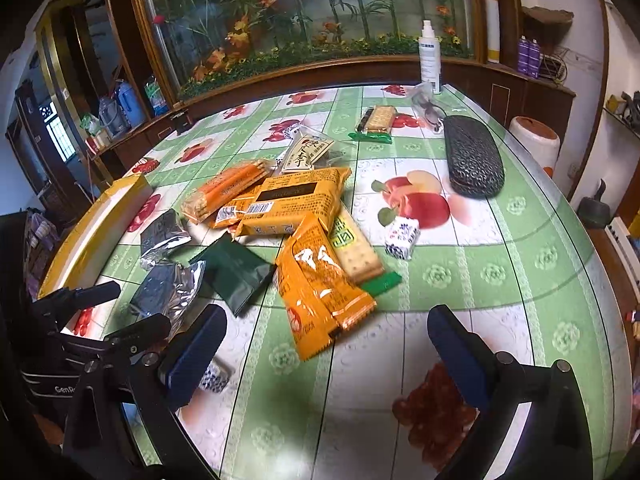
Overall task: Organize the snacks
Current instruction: 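Grasp the silver foil packet with the left gripper while the right grasps an orange pack, then carry both packs into the yellow tray and open both grippers to release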
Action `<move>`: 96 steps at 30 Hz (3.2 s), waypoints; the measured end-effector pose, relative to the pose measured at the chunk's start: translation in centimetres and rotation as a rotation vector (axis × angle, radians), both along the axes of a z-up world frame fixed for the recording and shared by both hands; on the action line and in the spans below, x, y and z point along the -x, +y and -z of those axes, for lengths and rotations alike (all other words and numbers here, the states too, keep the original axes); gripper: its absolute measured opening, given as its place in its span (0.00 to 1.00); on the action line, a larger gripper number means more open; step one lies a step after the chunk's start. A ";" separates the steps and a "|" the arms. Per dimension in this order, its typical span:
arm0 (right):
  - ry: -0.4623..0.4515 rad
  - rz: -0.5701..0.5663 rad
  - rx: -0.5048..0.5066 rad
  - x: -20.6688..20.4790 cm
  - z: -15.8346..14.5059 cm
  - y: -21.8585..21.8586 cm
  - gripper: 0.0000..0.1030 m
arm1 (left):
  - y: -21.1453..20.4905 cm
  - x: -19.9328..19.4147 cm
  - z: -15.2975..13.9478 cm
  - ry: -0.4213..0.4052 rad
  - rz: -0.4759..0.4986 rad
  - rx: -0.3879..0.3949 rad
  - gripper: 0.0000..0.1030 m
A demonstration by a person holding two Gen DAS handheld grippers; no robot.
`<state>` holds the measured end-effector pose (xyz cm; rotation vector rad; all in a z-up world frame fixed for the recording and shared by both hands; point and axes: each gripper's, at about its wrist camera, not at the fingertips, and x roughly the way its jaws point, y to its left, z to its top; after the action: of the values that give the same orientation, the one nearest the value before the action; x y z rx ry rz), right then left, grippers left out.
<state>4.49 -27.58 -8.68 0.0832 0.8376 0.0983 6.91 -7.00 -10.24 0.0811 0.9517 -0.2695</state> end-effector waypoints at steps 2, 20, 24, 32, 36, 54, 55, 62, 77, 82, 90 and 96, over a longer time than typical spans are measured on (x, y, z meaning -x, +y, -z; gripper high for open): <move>0.006 -0.015 0.005 -0.8 0.1 0.3 0.96 | -0.2 -0.6 0.2 0.006 -0.009 -0.012 1.00; 0.097 -0.079 0.163 -5.1 3.3 2.6 0.74 | 2.1 -2.6 1.5 0.044 -0.036 0.045 0.72; 0.115 -0.082 0.180 -4.4 3.9 2.7 0.57 | 2.6 -2.7 1.4 0.041 -0.027 0.064 0.69; 0.108 -0.052 0.043 -2.7 2.9 0.7 0.41 | 3.8 -1.7 1.1 0.040 -0.023 0.126 0.66; 0.066 -0.041 -0.020 -1.4 1.5 0.0 0.41 | 4.4 -0.9 0.6 0.033 -0.025 0.152 0.61; -0.011 -0.175 -0.055 0.2 -2.5 5.9 0.41 | 7.4 2.6 -4.2 -0.135 -0.097 0.070 0.61; -0.012 -0.187 -0.058 0.2 -2.6 6.4 0.41 | 7.6 2.7 -4.3 -0.143 -0.108 0.060 0.61; -0.012 -0.272 -0.072 -0.3 -2.8 10.5 0.41 | 11.1 3.1 -5.2 -0.180 -0.211 0.023 0.61; 0.003 -0.490 -0.119 -3.2 -3.1 22.0 0.40 | 21.3 2.5 -5.1 -0.187 -0.457 -0.007 0.61; 0.038 -0.576 -0.150 -5.4 -2.4 28.0 0.40 | 24.1 1.7 -4.2 -0.167 -0.518 -0.023 0.62; 0.084 -0.641 -0.170 -9.5 -0.6 35.4 0.40 | 26.5 0.9 -1.9 -0.116 -0.565 -0.021 0.62; 0.144 -0.649 -0.158 -11.1 2.2 37.9 0.40 | 27.2 0.5 -0.6 -0.087 -0.573 -0.028 0.62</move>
<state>15.57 10.28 -10.84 -0.0371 0.9750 0.7764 6.40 20.17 -9.62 -0.1534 0.8539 0.2744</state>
